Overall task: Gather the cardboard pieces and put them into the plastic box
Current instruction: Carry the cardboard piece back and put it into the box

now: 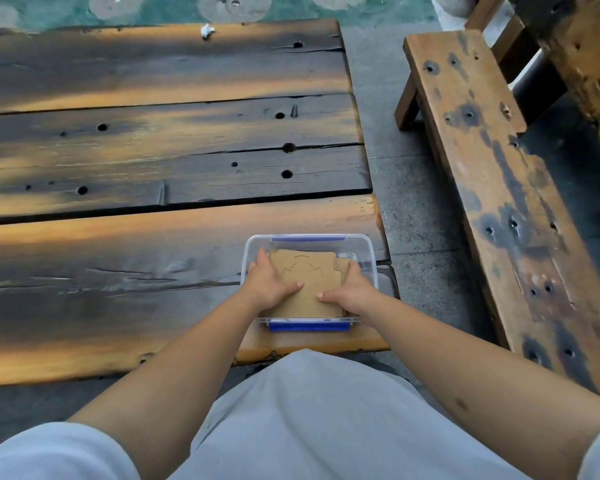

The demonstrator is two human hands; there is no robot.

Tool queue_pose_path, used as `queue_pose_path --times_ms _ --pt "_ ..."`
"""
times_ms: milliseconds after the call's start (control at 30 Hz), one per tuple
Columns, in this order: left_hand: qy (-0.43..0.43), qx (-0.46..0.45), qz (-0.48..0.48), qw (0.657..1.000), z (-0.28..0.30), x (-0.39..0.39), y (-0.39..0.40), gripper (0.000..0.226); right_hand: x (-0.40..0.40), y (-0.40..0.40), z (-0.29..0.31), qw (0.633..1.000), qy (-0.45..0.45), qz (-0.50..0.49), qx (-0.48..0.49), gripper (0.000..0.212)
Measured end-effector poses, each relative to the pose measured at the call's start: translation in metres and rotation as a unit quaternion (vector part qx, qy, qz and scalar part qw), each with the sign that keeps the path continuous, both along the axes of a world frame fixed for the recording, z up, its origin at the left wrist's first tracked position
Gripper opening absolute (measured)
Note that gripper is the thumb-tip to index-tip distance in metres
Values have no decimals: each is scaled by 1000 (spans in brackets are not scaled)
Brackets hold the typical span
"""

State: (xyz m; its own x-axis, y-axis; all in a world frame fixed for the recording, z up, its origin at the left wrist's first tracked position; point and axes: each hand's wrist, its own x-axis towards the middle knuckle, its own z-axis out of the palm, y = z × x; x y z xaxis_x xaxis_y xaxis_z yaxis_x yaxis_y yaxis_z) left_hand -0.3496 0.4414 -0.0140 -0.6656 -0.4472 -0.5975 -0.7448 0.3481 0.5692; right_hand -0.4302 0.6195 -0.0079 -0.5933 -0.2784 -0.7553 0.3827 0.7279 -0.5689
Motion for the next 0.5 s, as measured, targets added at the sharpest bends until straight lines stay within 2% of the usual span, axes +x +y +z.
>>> queue_pose_path --times_ms 167,367,500 --pt "-6 73 9 997 -4 3 2 93 -3 5 0 999 -19 -32 -25 108" --pt "4 84 -8 996 -5 11 3 66 -4 9 -4 996 -36 -47 -61 89" --pt "-2 117 -42 992 -4 10 -5 38 -9 9 -6 996 -58 -34 -65 76"
